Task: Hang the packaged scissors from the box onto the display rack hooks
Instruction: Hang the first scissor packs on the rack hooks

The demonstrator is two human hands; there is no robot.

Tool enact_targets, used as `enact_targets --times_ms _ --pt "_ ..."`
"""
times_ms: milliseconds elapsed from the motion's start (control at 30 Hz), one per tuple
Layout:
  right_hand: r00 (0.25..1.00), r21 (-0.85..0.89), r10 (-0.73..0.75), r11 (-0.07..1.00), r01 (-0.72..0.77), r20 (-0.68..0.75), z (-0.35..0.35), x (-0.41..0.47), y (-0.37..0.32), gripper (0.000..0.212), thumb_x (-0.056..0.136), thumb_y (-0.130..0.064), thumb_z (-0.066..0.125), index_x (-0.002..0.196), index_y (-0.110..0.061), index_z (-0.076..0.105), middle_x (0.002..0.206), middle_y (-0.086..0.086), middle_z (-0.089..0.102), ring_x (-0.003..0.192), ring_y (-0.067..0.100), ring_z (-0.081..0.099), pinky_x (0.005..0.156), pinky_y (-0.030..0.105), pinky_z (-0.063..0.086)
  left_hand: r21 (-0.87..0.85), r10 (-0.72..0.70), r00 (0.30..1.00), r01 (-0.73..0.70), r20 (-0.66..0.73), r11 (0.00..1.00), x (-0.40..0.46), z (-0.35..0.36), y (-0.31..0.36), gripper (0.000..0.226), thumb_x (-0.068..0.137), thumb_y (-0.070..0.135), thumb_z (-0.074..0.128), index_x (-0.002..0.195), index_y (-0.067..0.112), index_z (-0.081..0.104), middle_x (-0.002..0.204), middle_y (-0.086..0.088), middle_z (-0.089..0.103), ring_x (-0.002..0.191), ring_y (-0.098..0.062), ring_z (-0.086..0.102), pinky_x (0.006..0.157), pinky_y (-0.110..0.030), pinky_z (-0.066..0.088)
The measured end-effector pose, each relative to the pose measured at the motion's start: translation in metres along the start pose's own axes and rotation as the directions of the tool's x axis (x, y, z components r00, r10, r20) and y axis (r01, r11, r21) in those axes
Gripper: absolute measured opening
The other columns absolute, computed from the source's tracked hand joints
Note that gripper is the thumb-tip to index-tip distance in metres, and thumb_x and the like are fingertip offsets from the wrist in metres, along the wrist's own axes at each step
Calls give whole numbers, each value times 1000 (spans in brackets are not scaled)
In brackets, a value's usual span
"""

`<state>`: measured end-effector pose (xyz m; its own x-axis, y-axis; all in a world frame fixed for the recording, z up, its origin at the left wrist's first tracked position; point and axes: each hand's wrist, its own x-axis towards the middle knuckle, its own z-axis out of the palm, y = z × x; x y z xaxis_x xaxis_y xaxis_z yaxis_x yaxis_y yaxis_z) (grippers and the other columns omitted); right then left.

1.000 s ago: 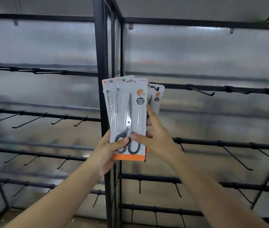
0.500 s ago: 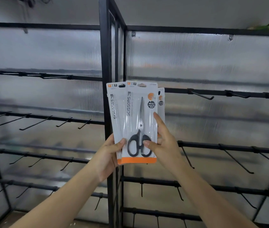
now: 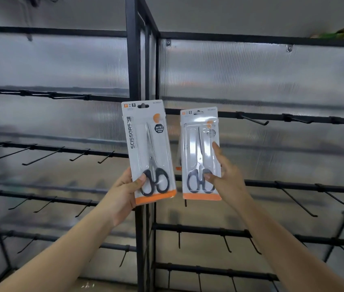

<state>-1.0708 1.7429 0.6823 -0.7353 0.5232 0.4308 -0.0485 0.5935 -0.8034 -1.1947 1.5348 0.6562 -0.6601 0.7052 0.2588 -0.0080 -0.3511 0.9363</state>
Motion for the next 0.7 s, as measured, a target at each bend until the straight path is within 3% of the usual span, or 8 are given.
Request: enact_targets --times_ms 100,300,500,567,700 --pt "1000 -26 -5 1000 6 9 -1 4 -1 82 86 -7 64 143 -45 18 151 -10 28 139 19 27 108 33 25 0 -12 1000 12 5 1000 1 3 -1 48 82 24 53 130 29 47 116 -2 68 99 -21 68 69 -30 57" --pt "1000 36 -12 999 13 -13 1 4 1 78 87 -7 63 143 -44 22 149 -12 31 137 10 26 98 16 20 -20 -5 1000 5 -5 1000 2 7 -3 47 83 21 52 129 29 48 116 -2 68 99 -21 68 70 -32 58" --pt "998 29 12 1000 -10 -66 6 0 5 76 87 -9 63 144 -41 23 148 -10 34 136 12 29 96 18 22 -18 8 1000 -8 -7 1000 1 4 -3 40 89 17 48 128 29 49 115 -2 69 97 -20 69 70 -31 58" --pt "998 39 24 999 -22 -54 7 -1 5 77 87 -7 63 144 -39 24 140 -15 38 129 6 33 97 17 24 -27 6 1000 -6 -5 1000 1 3 -3 41 87 17 49 127 29 49 114 -2 69 97 -21 69 70 -31 58" --pt "997 68 66 996 -63 -48 7 -3 8 76 86 0 62 145 -31 27 120 -17 41 109 0 40 81 -2 29 -60 3 1000 -3 -1 998 2 0 -2 44 83 18 52 126 27 51 114 -3 69 96 -21 69 70 -33 58"
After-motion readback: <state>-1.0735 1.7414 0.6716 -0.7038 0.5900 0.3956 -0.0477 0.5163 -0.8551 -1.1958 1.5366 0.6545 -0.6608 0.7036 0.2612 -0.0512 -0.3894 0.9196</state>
